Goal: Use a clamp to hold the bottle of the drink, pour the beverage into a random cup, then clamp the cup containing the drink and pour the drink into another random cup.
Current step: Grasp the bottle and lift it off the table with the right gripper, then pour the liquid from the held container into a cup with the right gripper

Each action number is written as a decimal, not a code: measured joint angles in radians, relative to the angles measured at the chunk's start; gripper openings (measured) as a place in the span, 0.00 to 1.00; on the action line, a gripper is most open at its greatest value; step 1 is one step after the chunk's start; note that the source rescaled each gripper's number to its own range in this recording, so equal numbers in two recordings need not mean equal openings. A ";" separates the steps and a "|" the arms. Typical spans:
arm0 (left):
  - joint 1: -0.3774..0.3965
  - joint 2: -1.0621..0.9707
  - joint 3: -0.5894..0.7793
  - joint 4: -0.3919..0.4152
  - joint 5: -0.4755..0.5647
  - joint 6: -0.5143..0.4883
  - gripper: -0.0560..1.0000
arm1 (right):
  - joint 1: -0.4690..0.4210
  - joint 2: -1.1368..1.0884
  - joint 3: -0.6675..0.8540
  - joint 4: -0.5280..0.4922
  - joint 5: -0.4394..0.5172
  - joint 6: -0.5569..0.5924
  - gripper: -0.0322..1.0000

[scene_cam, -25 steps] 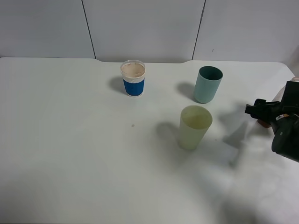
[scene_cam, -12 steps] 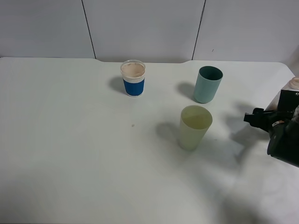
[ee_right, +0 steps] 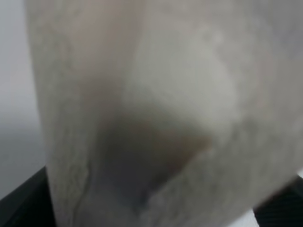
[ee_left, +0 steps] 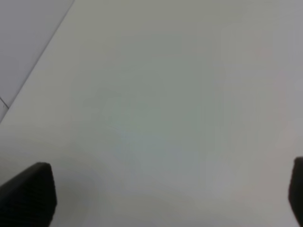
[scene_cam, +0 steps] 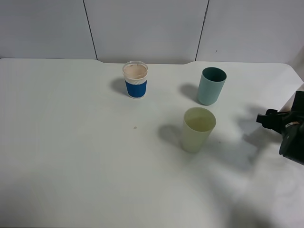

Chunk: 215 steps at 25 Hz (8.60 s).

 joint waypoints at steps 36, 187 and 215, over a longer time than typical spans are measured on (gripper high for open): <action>0.000 0.000 0.000 0.000 0.000 0.000 1.00 | 0.000 -0.067 -0.038 -0.200 0.009 -0.086 0.07; 0.000 0.000 0.000 0.000 0.000 0.000 1.00 | 0.533 -0.743 -0.299 -1.828 1.549 0.542 0.05; 0.000 0.000 0.000 0.000 0.000 0.000 1.00 | 0.594 -0.850 -0.185 -1.822 1.692 0.541 0.05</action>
